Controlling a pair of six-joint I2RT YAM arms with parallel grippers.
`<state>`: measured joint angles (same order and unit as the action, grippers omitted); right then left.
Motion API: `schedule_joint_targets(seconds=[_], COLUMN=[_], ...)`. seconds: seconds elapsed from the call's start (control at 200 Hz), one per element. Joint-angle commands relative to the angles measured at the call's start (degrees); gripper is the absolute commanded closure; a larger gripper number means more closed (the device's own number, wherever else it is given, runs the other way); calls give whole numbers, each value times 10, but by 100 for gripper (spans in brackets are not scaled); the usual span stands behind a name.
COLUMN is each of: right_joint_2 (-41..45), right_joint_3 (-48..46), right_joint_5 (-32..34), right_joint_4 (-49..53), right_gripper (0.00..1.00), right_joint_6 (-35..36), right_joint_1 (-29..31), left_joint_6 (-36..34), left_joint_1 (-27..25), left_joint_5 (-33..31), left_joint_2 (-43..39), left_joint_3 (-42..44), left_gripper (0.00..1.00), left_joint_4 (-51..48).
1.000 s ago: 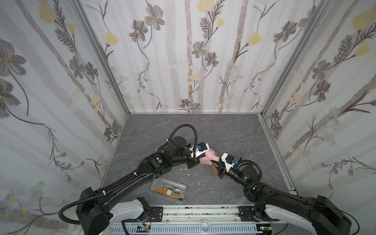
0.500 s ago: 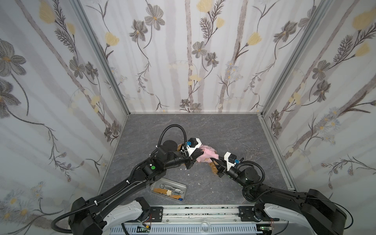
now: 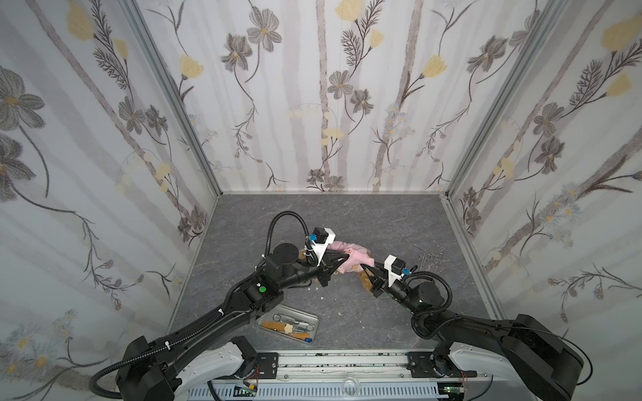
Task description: Dress the teddy bear
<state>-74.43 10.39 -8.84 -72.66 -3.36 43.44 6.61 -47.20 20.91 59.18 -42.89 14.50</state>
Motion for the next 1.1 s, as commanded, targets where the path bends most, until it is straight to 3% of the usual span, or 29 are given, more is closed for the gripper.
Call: schedule_joint_targets(seconds=[0.0, 0.07, 0.125, 0.17, 0.305, 0.51, 0.794, 1.094], right_joint_2=[11, 25, 39, 52, 82, 111, 119, 114], right_joint_3=[13, 14, 15, 17, 30, 29, 20, 18], right_joint_5=[-3, -23, -41, -54, -69, -58, -51, -49], right_joint_4=[29, 58, 85, 107, 186, 231, 232, 229], right_gripper=[100, 100, 100, 100, 100, 100, 100, 100], right_joint_6=[11, 35, 57, 75, 138, 186, 182, 178], right_joint_1=[-9, -18, -25, -28, -28, -28, -28, -28], left_joint_6=[-90, -140, -174, -194, -236, -270, -302, -327], left_joint_1=[-12, -12, -12, -12, -12, -11, -11, -16], left_joint_5=[-14, -34, -40, -44, -45, -47, -27, -5], left_joint_2=[16, 22, 23, 23, 21, 16, 9, 39], left_joint_3=[-24, -28, -32, -36, -54, -93, -117, -158], left_gripper=[100, 99, 70, 62, 52, 53, 73, 80], left_joint_4=[-48, -94, -122, -142, -182, -235, -292, -318])
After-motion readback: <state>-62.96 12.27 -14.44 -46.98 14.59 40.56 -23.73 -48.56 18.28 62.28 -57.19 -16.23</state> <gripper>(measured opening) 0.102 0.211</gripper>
